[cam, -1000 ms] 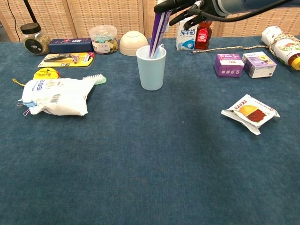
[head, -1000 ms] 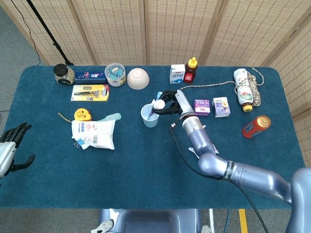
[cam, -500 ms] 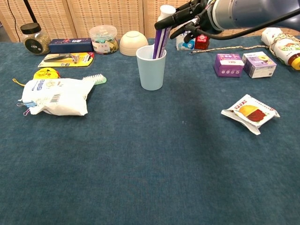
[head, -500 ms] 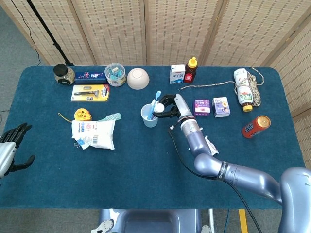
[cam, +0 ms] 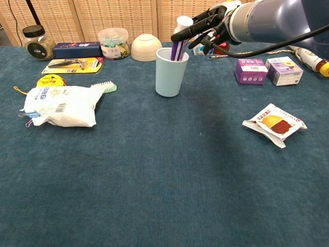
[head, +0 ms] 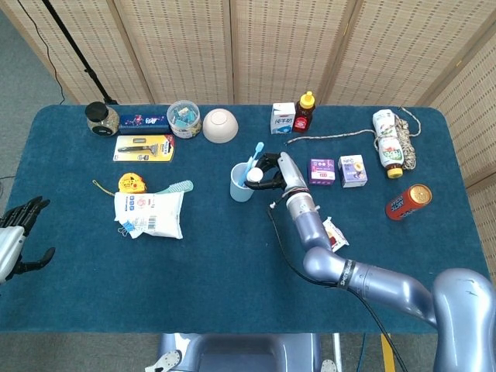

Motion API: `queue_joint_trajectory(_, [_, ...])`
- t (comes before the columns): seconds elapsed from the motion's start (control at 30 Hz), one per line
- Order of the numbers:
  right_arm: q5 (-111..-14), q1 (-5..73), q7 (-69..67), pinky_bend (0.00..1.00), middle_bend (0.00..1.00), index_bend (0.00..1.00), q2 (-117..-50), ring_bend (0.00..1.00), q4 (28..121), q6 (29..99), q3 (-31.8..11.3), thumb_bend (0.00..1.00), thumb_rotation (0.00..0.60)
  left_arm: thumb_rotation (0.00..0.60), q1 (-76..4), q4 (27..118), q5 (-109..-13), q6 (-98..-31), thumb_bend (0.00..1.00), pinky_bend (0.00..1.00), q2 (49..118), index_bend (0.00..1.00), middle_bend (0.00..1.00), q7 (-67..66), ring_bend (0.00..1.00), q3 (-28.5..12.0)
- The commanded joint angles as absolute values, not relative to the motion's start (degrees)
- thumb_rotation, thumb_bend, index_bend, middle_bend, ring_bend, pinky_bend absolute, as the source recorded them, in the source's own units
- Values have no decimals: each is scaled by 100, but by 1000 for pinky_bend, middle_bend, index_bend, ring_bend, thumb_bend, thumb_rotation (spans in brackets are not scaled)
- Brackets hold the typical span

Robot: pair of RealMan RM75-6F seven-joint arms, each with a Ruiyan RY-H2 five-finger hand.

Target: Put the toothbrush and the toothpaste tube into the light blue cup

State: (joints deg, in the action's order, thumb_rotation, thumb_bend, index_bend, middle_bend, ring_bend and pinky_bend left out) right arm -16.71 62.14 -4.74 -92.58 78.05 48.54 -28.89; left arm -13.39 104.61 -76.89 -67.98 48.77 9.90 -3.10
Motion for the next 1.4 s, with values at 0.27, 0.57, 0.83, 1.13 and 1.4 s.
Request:
queue_joint_trajectory(0.27, [-1904,6081,-461,653,375,515,-9248,307,7947,4697,-2943,506,600,600,-1336,10462,-7709,-6802,341,0,4872,0,0,999,0,-304])
queue_joint_trajectory(0.57, [-2207,5972,-493,602,218,359,-9275,167,7971,4576,-2919,506,600,600,-1348,10452,-7718,-6774,341,0,4864,0,0,1030,0,-302])
queue_joint_trajectory(0.83, [-2552,5704,-575,588,207,360,-8951,155,8612,4750,-3007,506,600,600,-1346,10423,-7716,-6764,341,0,4847,0,0,1096,0,-305])
queue_joint_trajectory(1.13, [-3139,5193,-581,575,162,356,-8098,122,9761,5001,-2996,506,600,600,-1338,10451,-7735,-6786,341,0,4838,0,0,1100,0,-306])
queue_joint_trajectory(1.4, [-3054,5412,-616,575,157,352,-8441,116,9414,4916,-2939,505,600,600,-1323,10477,-7837,-6825,341,0,4835,0,0,1085,0,-275])
